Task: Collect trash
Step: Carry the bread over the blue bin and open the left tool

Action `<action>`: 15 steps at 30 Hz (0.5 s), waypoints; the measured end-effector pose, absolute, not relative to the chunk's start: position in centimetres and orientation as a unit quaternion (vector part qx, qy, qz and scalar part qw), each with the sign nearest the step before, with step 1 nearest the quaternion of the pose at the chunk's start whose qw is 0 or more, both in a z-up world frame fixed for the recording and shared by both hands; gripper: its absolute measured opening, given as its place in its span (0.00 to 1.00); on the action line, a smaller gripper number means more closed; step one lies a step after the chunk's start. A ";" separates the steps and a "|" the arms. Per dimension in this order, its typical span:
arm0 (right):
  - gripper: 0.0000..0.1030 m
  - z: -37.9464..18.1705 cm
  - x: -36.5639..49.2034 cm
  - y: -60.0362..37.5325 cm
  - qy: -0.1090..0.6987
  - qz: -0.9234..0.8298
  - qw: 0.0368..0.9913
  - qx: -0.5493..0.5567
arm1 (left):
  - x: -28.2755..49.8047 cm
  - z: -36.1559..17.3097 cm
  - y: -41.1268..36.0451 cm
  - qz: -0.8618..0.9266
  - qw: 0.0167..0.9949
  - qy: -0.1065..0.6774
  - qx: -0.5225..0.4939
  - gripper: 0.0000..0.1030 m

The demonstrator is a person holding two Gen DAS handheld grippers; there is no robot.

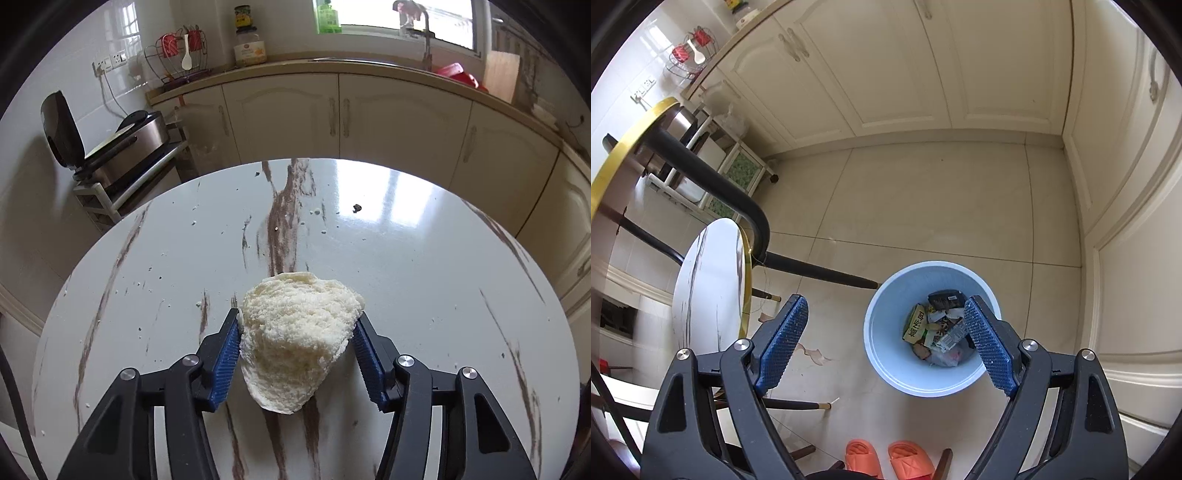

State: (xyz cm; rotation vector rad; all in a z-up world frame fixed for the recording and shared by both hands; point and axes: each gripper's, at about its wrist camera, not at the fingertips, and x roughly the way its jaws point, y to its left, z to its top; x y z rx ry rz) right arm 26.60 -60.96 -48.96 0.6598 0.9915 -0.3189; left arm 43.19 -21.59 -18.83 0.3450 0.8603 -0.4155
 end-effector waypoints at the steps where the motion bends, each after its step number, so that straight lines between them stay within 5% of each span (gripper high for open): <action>1: 0.83 -49.3 26.3 -61.2 0.465 -0.150 0.815 0.312 | 42.7 -18.6 -21.7 -0.195 0.874 0.412 0.166 0.51; 15: 0.83 -57.5 19.9 -66.6 0.469 -0.178 0.773 0.387 | 21.3 -12.9 -32.1 -0.388 0.844 0.345 0.133 0.50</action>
